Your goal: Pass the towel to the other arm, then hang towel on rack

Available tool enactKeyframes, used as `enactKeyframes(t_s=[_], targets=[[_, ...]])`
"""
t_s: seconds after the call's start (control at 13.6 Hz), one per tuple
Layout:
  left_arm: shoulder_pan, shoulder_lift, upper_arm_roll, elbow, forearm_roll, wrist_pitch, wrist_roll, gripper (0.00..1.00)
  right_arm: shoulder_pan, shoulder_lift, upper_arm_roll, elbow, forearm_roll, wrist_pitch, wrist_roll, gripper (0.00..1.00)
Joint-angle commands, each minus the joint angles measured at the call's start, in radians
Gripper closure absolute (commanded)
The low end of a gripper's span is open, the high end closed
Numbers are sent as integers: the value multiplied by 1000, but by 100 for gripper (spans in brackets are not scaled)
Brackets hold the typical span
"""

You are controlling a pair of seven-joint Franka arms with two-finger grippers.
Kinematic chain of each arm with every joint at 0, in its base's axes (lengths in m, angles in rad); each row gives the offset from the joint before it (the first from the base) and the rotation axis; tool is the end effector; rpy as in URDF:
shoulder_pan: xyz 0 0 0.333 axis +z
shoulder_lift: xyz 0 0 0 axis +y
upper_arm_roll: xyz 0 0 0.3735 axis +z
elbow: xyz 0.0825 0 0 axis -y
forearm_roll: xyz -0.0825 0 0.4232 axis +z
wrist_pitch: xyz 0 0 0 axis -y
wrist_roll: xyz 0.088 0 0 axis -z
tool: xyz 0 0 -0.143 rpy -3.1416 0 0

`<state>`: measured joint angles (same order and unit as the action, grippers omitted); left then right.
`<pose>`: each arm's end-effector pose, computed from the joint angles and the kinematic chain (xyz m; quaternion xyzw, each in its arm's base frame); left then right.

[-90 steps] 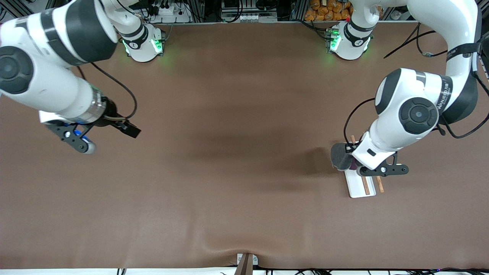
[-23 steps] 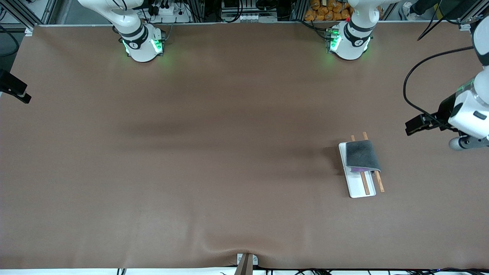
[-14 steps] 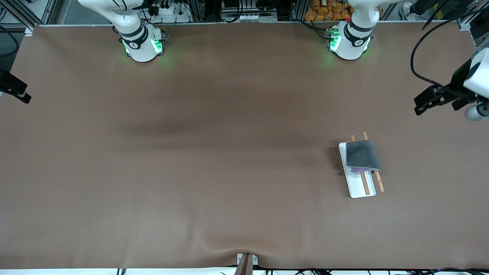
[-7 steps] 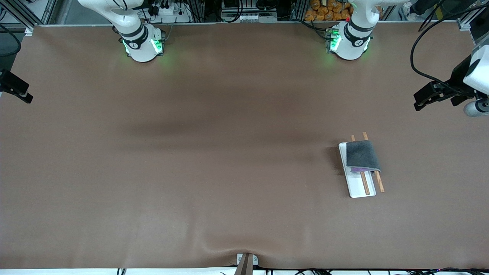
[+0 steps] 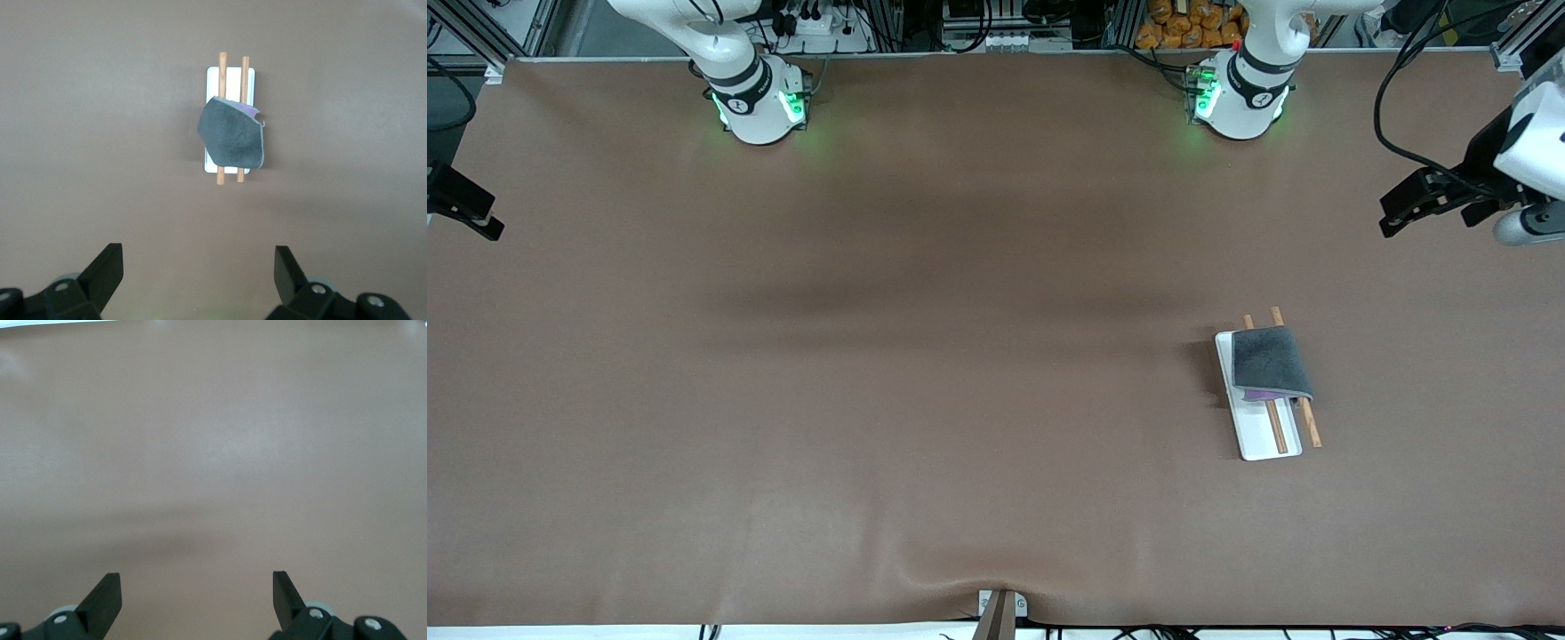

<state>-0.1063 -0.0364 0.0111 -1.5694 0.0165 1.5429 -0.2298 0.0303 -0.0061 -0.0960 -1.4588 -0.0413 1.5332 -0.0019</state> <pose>0.5757 -0.0524 0.6656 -0.9977 -0.0675 -0.0062 0.0071 0.5883 -0.0450 0.7034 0.9984 -0.0335 0.0395 0.0216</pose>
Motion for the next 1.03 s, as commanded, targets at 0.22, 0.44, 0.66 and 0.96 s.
enactKeyframes(t_s=[0.22,0.44,0.66,0.96], targets=[[-3,-39,23,-18,-15,-50,42,0,8,9,-4,23,0,-16,11,0],[0,-36,27,-6,-12,-50,52,0,8,9,-4,23,-2,-16,10,0],[0,-34,29,-3,-9,-52,52,0,8,9,-4,23,0,-15,10,0],[0,-37,36,0,-7,-53,52,0,8,9,-4,23,0,-16,8,0]])
